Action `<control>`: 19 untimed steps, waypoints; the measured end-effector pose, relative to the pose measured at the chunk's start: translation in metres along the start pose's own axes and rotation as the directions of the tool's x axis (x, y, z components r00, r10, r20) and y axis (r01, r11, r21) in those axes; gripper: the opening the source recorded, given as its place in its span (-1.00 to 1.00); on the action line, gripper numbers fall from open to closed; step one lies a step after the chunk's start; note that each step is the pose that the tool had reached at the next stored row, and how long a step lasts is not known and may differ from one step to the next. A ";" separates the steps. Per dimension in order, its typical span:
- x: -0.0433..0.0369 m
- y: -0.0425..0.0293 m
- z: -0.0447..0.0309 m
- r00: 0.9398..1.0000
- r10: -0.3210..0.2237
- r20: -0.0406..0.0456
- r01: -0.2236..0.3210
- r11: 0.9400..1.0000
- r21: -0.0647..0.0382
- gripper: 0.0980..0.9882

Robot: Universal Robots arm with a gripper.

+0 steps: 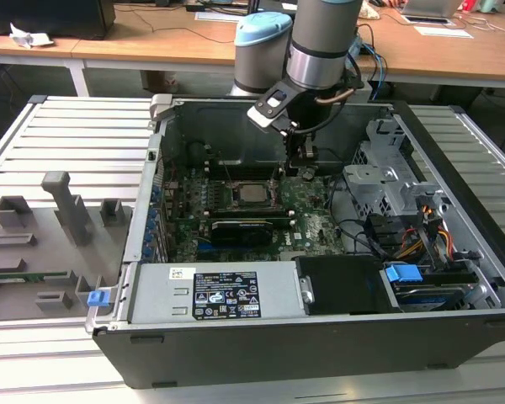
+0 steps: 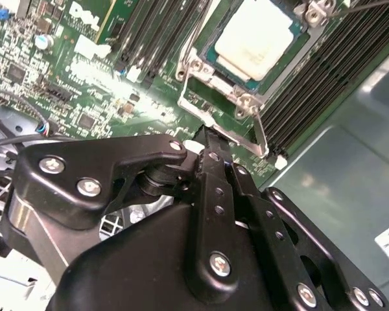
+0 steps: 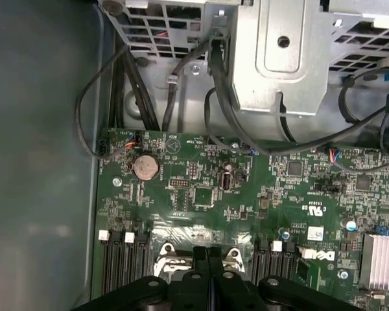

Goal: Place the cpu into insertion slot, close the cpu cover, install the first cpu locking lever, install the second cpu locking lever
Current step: 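Close the cpu cover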

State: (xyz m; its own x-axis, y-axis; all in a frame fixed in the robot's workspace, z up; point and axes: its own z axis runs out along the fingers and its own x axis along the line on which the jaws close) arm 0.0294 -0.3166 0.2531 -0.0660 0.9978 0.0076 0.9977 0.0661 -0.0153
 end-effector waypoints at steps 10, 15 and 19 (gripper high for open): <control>0.0015 -0.0237 0.0053 1.000 0.000 0.000 0.000 1.000 0.000 -0.98; 0.0021 -0.0323 0.0065 1.000 0.000 0.000 0.000 1.000 0.000 -0.98; 0.0032 -0.0428 0.0068 1.000 0.000 0.000 0.000 1.000 0.000 -0.98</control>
State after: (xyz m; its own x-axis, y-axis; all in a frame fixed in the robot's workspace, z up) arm -0.0136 -0.3162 0.2470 -0.0659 0.9978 0.0072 0.9977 0.0660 -0.0154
